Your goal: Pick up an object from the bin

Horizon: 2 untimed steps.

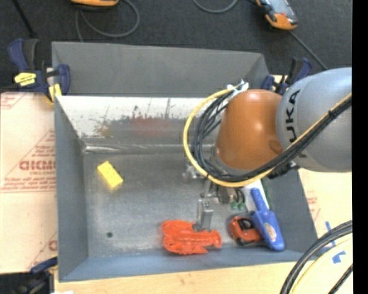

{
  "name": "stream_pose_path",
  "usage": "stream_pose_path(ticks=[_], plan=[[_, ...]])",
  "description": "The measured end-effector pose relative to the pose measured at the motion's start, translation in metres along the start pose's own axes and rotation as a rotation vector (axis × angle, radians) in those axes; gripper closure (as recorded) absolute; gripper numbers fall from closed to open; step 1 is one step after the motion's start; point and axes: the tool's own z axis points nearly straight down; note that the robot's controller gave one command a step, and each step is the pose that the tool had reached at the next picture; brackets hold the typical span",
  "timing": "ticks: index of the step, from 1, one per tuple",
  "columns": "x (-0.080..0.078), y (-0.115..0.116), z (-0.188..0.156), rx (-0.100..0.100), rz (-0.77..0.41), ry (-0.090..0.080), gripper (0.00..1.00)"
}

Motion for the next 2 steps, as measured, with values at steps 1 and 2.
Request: stream_pose_path(ticks=[1,2], plan=[[0.005,-0.001,0.021,0.003,-0.091,-0.009,0.0],[0.017,-0.007,0.063,0.002,-0.213,0.0,0.0]])
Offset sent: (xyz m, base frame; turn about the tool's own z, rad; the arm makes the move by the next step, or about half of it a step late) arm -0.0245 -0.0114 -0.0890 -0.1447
